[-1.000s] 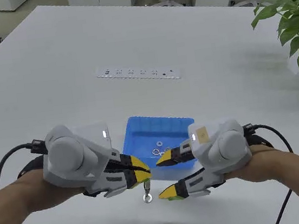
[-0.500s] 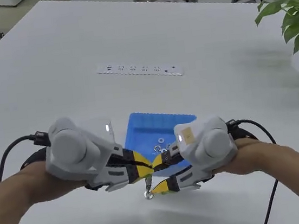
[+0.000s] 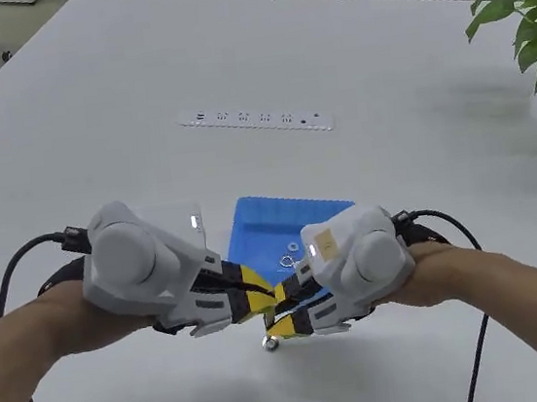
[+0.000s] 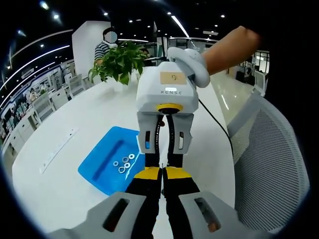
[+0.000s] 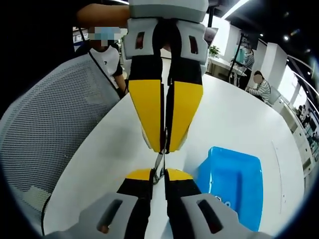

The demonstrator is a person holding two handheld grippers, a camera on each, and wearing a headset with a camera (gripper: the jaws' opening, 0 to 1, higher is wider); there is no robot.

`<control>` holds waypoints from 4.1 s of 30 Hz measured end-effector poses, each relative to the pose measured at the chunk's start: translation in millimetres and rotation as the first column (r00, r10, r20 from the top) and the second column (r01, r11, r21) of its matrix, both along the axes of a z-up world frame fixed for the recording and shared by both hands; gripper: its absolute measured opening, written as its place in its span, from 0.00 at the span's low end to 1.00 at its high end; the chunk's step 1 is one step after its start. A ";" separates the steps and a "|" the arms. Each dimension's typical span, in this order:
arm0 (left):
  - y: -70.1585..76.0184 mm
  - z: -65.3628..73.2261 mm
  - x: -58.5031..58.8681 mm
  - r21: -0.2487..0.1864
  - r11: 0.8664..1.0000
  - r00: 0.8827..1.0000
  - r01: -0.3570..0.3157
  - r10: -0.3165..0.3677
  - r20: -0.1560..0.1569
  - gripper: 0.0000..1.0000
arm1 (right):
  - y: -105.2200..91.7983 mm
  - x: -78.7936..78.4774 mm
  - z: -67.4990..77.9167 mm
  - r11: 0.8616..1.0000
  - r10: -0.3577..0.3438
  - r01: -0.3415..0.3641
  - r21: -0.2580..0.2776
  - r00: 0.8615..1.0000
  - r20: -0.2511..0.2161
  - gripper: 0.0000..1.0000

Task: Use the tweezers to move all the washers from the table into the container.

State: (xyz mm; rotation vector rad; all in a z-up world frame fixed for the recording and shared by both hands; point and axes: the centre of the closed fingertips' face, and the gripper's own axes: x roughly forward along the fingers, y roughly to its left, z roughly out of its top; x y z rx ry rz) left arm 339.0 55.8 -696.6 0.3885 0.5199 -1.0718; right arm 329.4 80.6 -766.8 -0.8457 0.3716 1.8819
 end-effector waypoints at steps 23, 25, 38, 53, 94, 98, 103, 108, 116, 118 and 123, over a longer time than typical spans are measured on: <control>-0.2 -1.4 1.1 0.007 1.000 1.000 0.014 -0.014 0.025 0.08 | -1.6 0.5 1.3 1.000 -0.004 0.004 0.002 1.000 0.011 0.09; 0.0 0.0 1.1 0.000 1.000 1.000 0.012 -0.012 0.027 0.11 | -1.2 0.5 2.1 1.000 -0.005 0.005 0.002 1.000 0.011 0.09; 6.6 -0.8 1.8 -0.029 0.999 0.999 -0.042 0.042 0.010 0.40 | -1.2 -1.7 11.7 1.000 0.000 0.000 0.008 1.000 0.014 0.09; 9.8 2.6 1.9 -0.089 0.991 0.994 -0.104 0.105 0.009 0.69 | -3.0 2.6 34.4 1.000 -0.006 0.006 0.024 1.000 0.015 0.09; 24.0 15.2 3.7 -0.212 0.950 0.971 -0.231 0.237 0.007 0.99 | 7.9 72.6 70.5 0.995 -0.077 0.075 0.071 0.997 0.023 0.09; 25.3 15.6 5.0 -0.219 0.947 0.970 -0.235 0.242 0.004 0.99 | 10.0 79.7 66.0 0.994 -0.086 0.084 0.072 0.996 0.025 0.09; 28.1 15.2 6.4 -0.220 0.945 0.968 -0.243 0.250 0.003 0.99 | 12.7 89.7 57.9 0.992 -0.100 0.098 0.073 0.994 0.031 0.09; 30.8 16.3 8.3 -0.222 0.943 0.967 -0.249 0.256 0.006 0.99 | 14.0 99.4 48.5 0.991 -0.116 0.113 0.069 0.992 0.041 0.09; 30.4 23.2 10.7 -0.232 0.939 0.965 -0.255 0.264 0.007 0.99 | 16.3 110.2 35.9 0.988 -0.140 0.137 0.065 0.989 0.051 0.09; 29.9 23.8 11.4 -0.231 0.939 0.965 -0.254 0.262 0.007 0.99 | 16.4 112.5 33.4 0.988 -0.146 0.142 0.064 0.988 0.059 0.09; 28.8 23.3 14.3 -0.224 0.941 0.965 -0.254 0.261 0.002 0.99 | 15.5 118.7 23.9 0.986 -0.163 0.160 0.053 0.985 0.057 0.09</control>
